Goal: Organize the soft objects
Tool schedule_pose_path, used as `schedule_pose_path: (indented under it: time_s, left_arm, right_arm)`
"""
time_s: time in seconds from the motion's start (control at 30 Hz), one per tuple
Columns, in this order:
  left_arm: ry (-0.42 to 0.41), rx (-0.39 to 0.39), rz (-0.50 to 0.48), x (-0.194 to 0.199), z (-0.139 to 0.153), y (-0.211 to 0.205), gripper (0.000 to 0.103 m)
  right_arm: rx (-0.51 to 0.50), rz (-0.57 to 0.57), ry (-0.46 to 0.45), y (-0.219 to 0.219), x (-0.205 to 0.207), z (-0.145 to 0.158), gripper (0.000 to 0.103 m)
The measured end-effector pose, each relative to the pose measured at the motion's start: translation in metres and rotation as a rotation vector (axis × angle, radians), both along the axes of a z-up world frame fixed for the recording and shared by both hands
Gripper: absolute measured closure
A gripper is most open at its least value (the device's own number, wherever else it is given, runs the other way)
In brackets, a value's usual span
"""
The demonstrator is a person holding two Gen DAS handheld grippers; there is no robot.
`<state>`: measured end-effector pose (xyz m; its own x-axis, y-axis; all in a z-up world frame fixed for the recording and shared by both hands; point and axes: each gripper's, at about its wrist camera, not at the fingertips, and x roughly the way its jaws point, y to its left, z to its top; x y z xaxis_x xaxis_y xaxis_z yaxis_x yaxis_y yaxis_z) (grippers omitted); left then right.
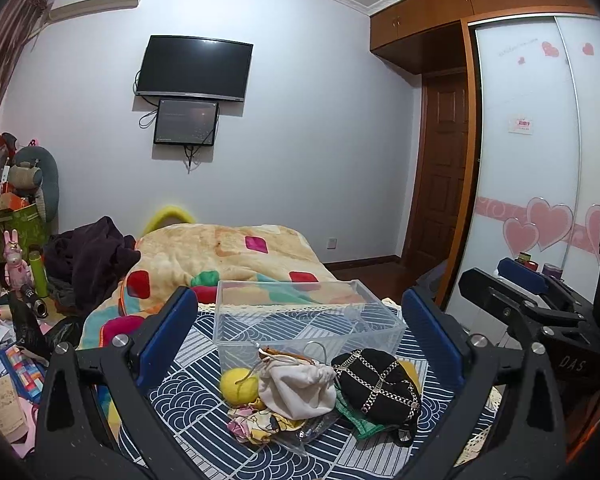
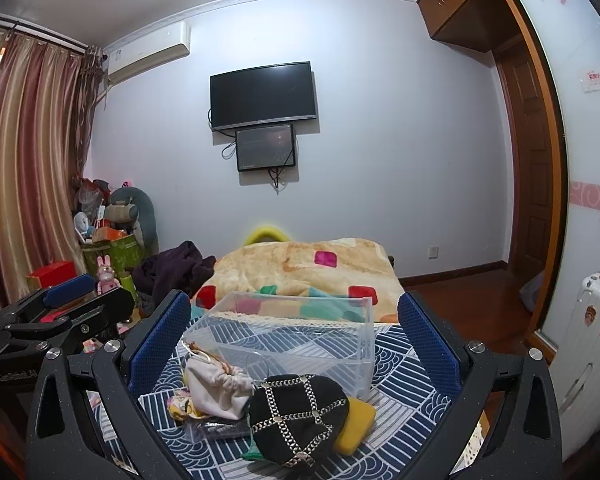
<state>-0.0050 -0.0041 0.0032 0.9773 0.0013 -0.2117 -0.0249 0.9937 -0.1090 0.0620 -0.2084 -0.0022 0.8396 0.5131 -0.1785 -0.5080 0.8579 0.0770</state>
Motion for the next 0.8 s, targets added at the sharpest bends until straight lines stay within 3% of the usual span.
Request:
schedule_pose_path:
  time_s: [0.8]
  left_arm:
    - [0.001,0.004,0.009,-0.0007,0.0013,0.0006,0.000]
  right_arm:
    - [0.002,0.003,0.000,-0.0024,0.0001,-0.0001,0.000]
